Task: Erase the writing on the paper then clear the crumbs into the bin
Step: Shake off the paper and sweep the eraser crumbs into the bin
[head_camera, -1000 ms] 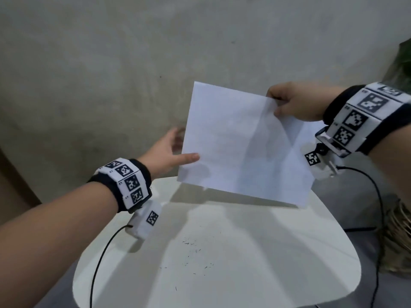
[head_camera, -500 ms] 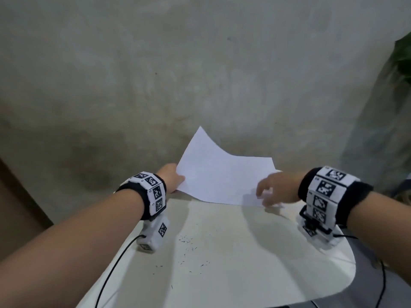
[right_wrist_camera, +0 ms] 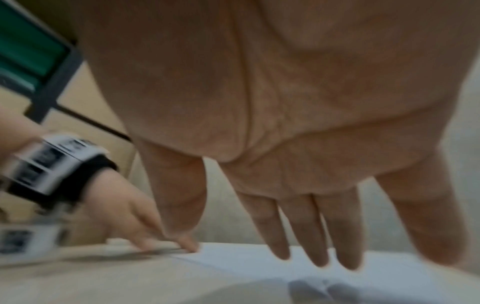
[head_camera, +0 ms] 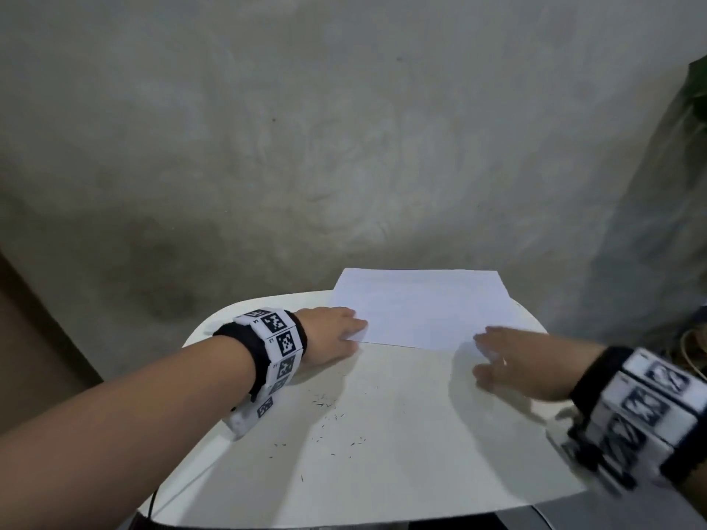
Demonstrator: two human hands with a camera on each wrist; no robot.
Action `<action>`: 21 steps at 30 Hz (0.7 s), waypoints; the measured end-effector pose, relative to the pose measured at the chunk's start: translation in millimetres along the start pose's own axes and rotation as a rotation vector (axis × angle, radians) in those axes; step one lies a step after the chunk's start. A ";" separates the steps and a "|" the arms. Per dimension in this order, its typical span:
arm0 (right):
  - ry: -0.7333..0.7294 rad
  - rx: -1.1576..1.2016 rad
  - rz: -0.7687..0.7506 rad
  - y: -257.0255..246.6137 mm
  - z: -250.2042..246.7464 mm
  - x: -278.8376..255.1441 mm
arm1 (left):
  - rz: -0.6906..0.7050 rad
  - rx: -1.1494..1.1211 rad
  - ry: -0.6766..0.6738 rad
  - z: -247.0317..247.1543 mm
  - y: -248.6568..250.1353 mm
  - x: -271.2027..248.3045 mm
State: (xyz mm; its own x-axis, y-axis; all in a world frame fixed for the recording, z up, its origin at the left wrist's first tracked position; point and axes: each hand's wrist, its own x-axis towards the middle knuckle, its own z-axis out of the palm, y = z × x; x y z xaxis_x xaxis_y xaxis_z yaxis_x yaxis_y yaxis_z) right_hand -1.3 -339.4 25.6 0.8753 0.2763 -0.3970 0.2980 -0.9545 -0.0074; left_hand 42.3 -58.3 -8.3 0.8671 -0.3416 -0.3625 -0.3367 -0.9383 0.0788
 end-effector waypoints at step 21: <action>-0.149 0.052 -0.239 -108.0 13.7 -21.0 | 0.052 -0.031 0.064 3.0 -8.0 -32.4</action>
State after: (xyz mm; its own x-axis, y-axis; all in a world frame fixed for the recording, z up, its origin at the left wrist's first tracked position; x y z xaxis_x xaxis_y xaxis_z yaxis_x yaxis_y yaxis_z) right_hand -57.1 -243.6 22.2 0.7160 0.4783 -0.5085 0.4658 -0.8699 -0.1623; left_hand 15.8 -39.5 0.0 0.8707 -0.3917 -0.2974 -0.3713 -0.9201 0.1246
